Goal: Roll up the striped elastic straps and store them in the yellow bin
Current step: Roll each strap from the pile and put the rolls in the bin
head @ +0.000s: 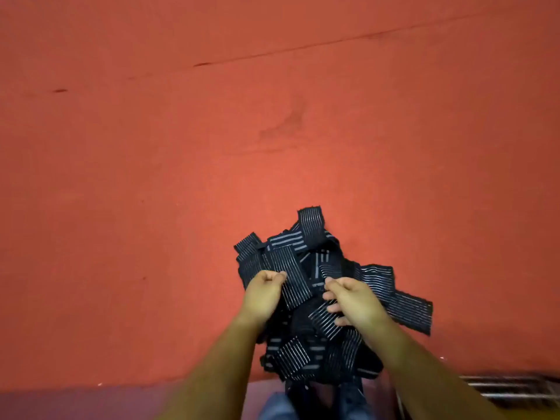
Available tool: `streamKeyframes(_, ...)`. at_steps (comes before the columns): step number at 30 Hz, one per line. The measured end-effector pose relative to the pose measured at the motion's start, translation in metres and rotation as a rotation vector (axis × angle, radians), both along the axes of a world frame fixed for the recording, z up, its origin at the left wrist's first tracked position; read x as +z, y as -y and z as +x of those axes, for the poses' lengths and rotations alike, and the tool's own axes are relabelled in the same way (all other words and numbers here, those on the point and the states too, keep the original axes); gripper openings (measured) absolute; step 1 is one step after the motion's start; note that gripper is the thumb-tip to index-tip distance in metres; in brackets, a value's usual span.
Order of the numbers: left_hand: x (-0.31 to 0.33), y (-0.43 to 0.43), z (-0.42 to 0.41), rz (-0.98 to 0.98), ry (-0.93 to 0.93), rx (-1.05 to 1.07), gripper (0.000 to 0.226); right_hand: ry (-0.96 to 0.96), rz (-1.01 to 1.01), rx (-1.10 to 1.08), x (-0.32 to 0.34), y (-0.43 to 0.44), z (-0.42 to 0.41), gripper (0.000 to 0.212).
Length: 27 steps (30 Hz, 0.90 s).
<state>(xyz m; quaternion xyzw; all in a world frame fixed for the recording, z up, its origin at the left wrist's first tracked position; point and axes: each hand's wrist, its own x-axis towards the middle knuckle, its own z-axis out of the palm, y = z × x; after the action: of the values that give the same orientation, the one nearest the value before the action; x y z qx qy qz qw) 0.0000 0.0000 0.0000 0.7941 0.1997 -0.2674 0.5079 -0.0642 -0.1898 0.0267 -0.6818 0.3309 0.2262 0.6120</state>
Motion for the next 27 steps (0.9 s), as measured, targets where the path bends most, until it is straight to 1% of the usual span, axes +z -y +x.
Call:
streamKeyframes(3, -0.024, 0.001, 0.003, 0.025, -0.034, 0.026, 0.020, -0.007, -0.067, 0.005, -0.031, -0.007, 0.009, 0.022)
streamKeyframes(5, -0.035, 0.004, 0.004, 0.015, -0.029, 0.053, 0.020, 0.006, -0.066, -0.015, -0.045, -0.012, 0.016, 0.019)
streamKeyframes(9, -0.059, 0.004, 0.013, 0.107, 0.045, 0.075, 0.019, 0.059, -0.109, 0.039, -0.065, -0.024, 0.034, 0.040)
streamKeyframes(11, -0.069, 0.004, 0.019, 0.126, 0.063, 0.108, 0.021, 0.076, -0.134, 0.060, -0.074, -0.027, 0.043, 0.042)
streamKeyframes(17, -0.090, 0.004, 0.024, 0.045, 0.159, 0.256, 0.023, 0.145, -0.195, 0.126, -0.098, -0.027, 0.066, 0.030)
streamKeyframes(21, -0.100, 0.005, 0.029, 0.044, 0.292, 0.177, 0.021, 0.221, -0.247, 0.134, -0.116, -0.032, 0.080, 0.033)
streamKeyframes(24, -0.104, -0.001, 0.033, 0.046, 0.410, 0.089, 0.016, 0.296, -0.268, 0.122, -0.130, -0.035, 0.087, 0.042)
streamKeyframes(27, -0.107, -0.011, 0.034, 0.015, 0.519, 0.028, 0.013, 0.365, -0.253, 0.106, -0.143, -0.035, 0.088, 0.038)
